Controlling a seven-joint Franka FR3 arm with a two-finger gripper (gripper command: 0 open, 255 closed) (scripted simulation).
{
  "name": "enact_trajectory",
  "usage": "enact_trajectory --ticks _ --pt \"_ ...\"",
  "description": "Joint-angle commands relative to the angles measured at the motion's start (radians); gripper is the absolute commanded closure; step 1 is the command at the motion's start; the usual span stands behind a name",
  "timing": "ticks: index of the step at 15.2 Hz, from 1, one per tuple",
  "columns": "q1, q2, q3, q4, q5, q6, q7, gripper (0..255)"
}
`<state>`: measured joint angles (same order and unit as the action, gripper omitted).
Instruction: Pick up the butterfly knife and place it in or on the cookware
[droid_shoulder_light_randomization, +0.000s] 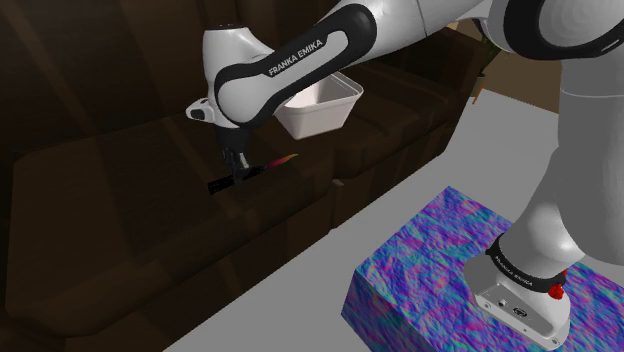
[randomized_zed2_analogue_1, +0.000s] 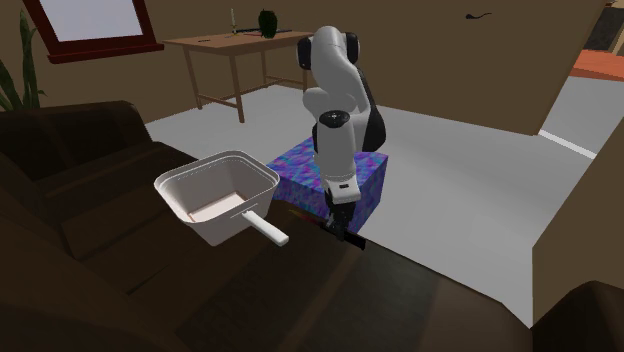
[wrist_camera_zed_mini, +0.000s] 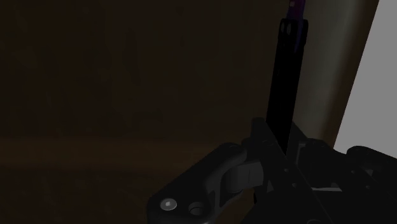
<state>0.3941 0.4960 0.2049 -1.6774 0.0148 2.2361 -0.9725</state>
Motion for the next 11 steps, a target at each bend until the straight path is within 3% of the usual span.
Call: enact_trajectory --ticks 1,11 --pt "0.0 0.0 0.0 0.0 0.0 0.0 0.0 255" --pt "-0.003 -0.036 0.003 0.029 0.005 -0.065 0.002 255"
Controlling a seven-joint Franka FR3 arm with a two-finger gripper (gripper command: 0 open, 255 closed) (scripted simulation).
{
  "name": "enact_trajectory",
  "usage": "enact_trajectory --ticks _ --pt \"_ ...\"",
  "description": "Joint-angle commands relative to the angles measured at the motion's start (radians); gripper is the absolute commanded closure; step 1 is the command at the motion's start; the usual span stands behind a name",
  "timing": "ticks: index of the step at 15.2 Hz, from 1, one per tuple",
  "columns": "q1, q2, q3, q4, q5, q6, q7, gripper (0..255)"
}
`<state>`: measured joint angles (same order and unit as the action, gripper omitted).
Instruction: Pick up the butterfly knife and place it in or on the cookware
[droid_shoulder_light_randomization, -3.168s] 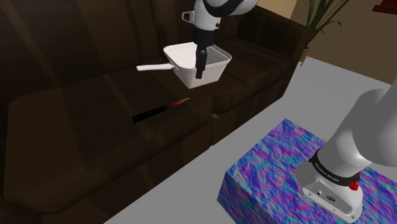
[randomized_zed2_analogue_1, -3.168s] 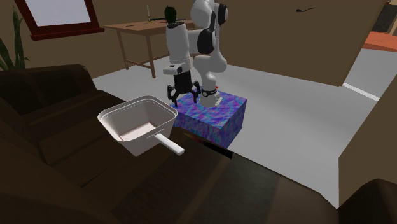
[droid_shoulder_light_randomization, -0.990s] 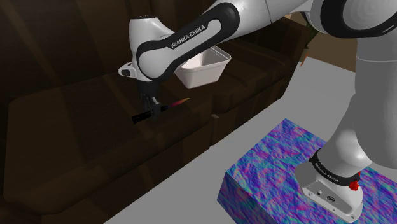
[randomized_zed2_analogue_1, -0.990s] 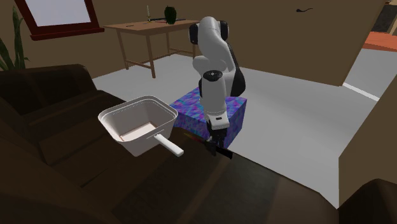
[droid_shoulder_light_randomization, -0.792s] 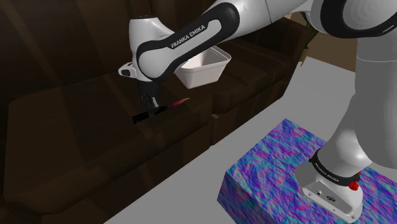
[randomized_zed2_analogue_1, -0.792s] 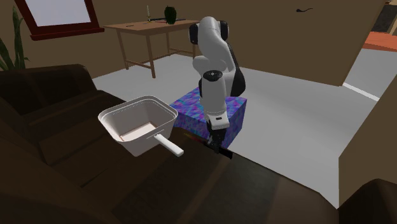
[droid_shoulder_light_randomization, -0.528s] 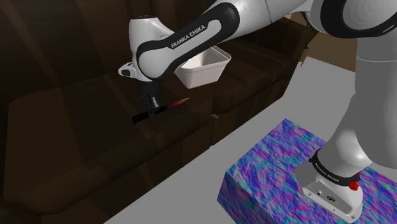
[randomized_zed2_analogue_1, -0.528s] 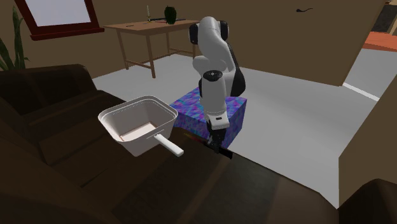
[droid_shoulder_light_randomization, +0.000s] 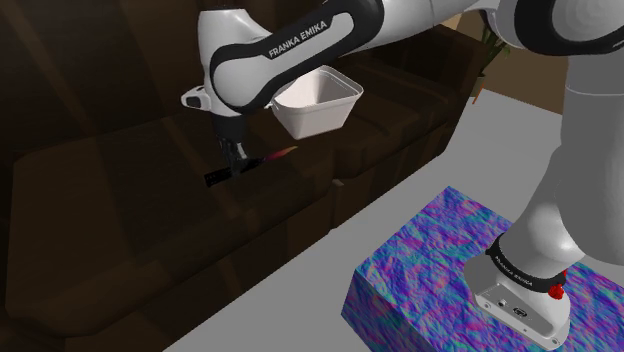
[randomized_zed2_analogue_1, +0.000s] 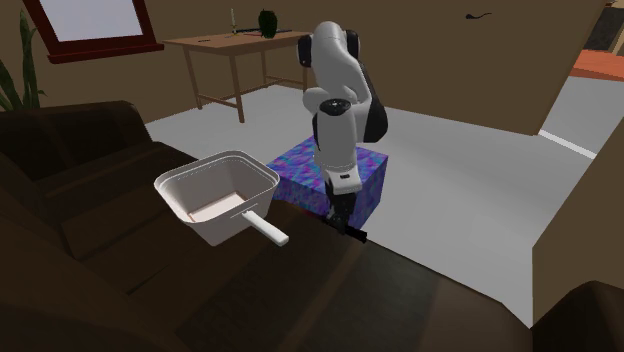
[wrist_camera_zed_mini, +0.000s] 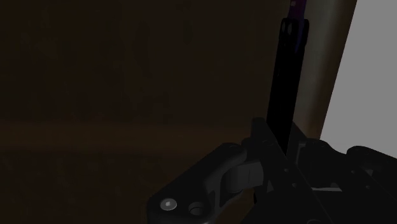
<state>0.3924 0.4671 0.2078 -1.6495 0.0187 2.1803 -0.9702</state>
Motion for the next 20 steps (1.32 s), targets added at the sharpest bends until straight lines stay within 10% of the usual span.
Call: enact_trajectory --ticks 1,20 --pt "-0.001 -0.013 0.001 0.006 0.002 -0.02 0.0 255" --pt "-0.003 -0.08 0.007 0.166 0.01 -0.245 0.012 255"
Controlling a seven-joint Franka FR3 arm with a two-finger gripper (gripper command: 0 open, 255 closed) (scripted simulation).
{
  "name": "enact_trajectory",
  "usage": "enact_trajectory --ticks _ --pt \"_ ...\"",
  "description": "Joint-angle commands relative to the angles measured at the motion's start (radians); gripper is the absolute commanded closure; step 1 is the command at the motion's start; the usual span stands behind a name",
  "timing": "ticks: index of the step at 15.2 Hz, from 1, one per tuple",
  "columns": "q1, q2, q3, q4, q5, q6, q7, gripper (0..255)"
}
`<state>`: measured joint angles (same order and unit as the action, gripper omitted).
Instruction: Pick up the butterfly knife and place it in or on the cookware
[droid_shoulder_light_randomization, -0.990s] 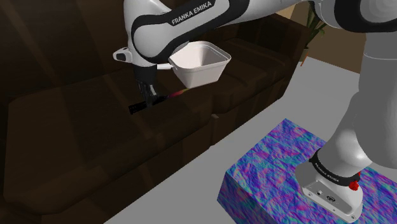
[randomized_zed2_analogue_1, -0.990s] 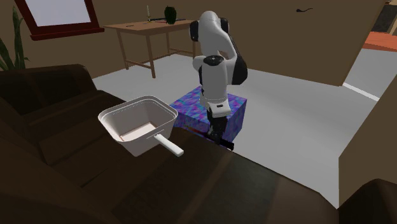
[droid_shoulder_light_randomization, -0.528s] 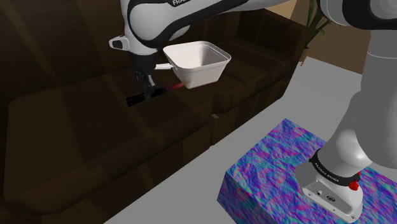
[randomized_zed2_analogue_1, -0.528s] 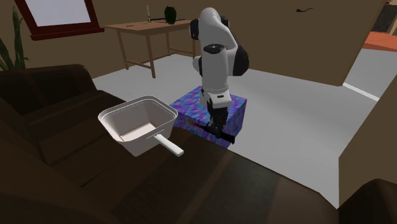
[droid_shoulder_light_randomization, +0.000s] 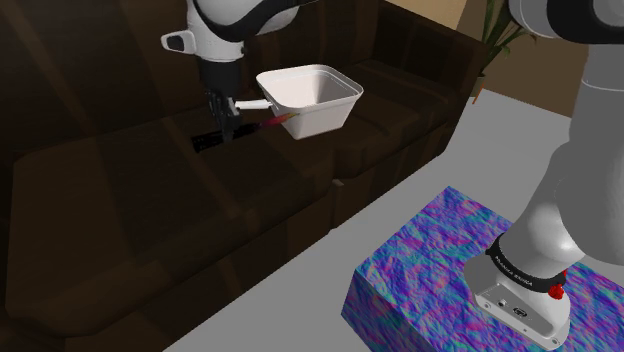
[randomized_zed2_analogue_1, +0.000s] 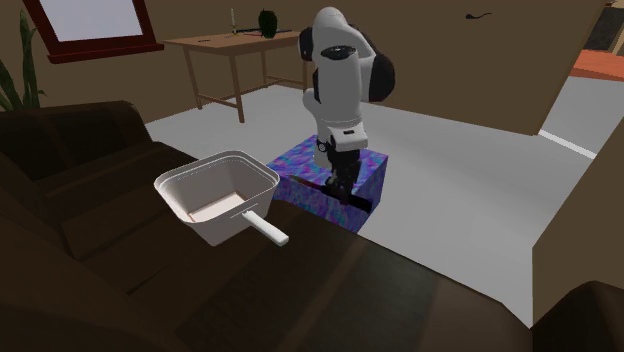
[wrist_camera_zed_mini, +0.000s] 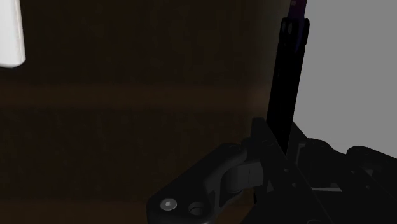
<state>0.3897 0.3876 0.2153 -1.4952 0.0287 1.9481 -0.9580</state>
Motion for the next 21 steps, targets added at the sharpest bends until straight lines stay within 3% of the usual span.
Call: enact_trajectory --ticks 1,17,21 --pt "0.0 -0.002 0.0 0.023 0.0 -0.025 0.001 255" --pt "0.01 0.012 0.003 0.258 -0.006 -0.246 0.018 255" --pt "-0.049 0.032 -0.02 0.294 0.004 -0.269 -0.062 255"
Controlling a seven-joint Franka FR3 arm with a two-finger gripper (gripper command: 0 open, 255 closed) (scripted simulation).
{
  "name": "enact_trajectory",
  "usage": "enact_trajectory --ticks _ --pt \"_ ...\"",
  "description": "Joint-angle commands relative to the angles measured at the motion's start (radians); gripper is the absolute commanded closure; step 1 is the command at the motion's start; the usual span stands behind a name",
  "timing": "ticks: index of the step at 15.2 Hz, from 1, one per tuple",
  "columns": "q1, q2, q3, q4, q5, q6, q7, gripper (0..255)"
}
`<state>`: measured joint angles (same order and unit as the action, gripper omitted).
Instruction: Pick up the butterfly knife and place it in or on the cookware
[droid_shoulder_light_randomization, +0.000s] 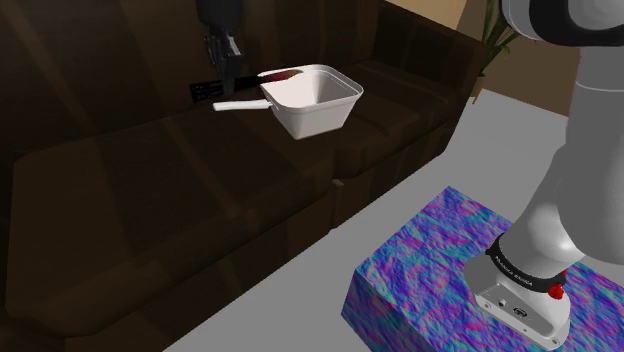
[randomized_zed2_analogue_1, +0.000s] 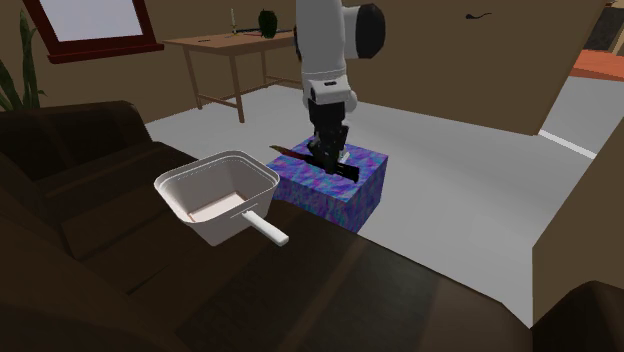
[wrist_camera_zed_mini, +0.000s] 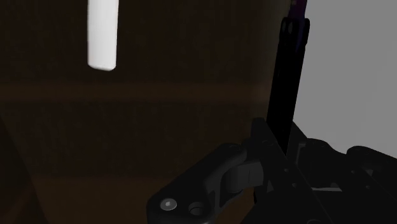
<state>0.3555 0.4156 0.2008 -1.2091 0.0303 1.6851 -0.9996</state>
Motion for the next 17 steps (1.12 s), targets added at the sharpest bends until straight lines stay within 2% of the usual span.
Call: enact_trajectory --ticks 1,7,11,13,14,15,16,17 --pt "-0.028 0.012 -0.011 0.022 0.005 -0.013 -0.04 255" --pt "-0.109 0.092 -0.042 0.153 0.013 -0.077 -0.152 255" --pt "-0.158 0.186 -0.059 0.311 0.013 -0.149 -0.22 255" --pt "-0.179 0.26 -0.067 0.438 0.011 -0.205 -0.252 255" --pt "-0.188 0.317 -0.071 0.537 0.009 -0.25 -0.267 255" --pt "-0.188 0.405 -0.074 0.695 0.004 -0.321 -0.276 255" --pt "-0.197 0.345 -0.073 0.572 0.008 -0.259 -0.279 255" --pt "-0.201 0.315 -0.073 0.507 0.01 -0.222 -0.282 255"
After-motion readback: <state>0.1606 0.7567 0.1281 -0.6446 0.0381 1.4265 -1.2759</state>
